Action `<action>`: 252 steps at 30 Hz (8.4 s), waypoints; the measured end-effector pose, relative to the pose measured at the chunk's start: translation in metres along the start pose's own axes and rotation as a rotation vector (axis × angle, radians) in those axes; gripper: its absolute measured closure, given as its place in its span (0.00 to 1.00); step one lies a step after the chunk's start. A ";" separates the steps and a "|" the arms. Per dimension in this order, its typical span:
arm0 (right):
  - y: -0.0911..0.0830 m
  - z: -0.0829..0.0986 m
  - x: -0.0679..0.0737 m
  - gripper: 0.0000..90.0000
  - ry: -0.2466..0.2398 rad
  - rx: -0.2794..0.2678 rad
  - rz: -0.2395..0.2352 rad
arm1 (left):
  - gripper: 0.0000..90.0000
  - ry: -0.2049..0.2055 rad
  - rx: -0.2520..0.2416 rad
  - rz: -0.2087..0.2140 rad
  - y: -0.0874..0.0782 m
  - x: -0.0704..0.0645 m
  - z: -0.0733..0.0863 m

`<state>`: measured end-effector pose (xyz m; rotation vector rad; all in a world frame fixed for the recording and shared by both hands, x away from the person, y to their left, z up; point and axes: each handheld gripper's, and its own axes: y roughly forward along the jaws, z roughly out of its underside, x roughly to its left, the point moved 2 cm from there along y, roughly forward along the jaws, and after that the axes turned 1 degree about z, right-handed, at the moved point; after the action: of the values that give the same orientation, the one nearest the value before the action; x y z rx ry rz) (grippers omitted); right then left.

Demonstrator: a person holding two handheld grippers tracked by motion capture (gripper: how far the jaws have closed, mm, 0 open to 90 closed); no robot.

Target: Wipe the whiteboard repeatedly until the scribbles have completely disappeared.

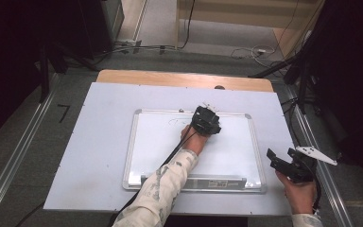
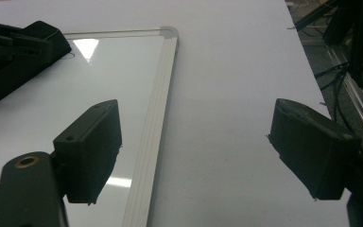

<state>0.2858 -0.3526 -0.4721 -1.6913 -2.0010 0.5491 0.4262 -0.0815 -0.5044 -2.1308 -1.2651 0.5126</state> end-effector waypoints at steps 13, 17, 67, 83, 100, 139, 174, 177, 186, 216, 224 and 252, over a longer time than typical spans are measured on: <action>0.000 0.000 0.000 0.18 0.006 0.000 0.000 | 0.45 0.013 0.003 0.010 0.005 -0.010 -0.004; 0.000 0.000 0.000 0.18 0.008 0.000 0.002 | 0.45 0.016 0.004 0.014 0.006 -0.013 -0.005; -0.001 0.001 -0.001 0.18 0.003 0.003 0.009 | 0.45 -0.003 0.024 -0.019 -0.006 0.013 0.005; 0.002 -0.002 0.001 0.19 0.002 0.000 -0.004 | 0.45 0.037 0.028 0.000 0.009 -0.012 -0.009; 0.001 -0.001 0.000 0.19 0.004 -0.004 -0.003 | 0.45 0.047 0.038 0.019 0.010 -0.012 -0.010; 0.002 0.000 0.002 0.20 0.002 0.002 0.002 | 0.45 0.005 0.050 -0.007 -0.003 0.014 0.001; 0.002 0.001 0.003 0.20 0.003 0.006 0.014 | 0.45 -0.052 0.053 -0.060 -0.040 0.082 0.034; 0.002 0.001 0.003 0.20 0.004 0.007 0.014 | 0.45 -0.054 0.055 -0.059 -0.043 0.086 0.036; 0.002 0.001 0.002 0.21 0.000 0.003 0.017 | 0.45 -0.062 0.052 -0.067 -0.049 0.100 0.042; 0.004 0.000 0.005 0.21 0.002 0.004 0.012 | 0.45 -0.040 0.068 -0.070 -0.042 0.092 0.035; 0.004 0.000 0.004 0.22 0.005 0.001 0.008 | 0.45 -0.022 0.063 -0.052 -0.032 0.074 0.026; 0.004 0.000 0.003 0.22 0.009 0.001 0.009 | 0.45 0.044 0.060 0.012 -0.001 0.019 0.000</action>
<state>0.2883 -0.3486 -0.4739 -1.6998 -1.9877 0.5447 0.4344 -0.0645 -0.5035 -2.0902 -1.1989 0.4995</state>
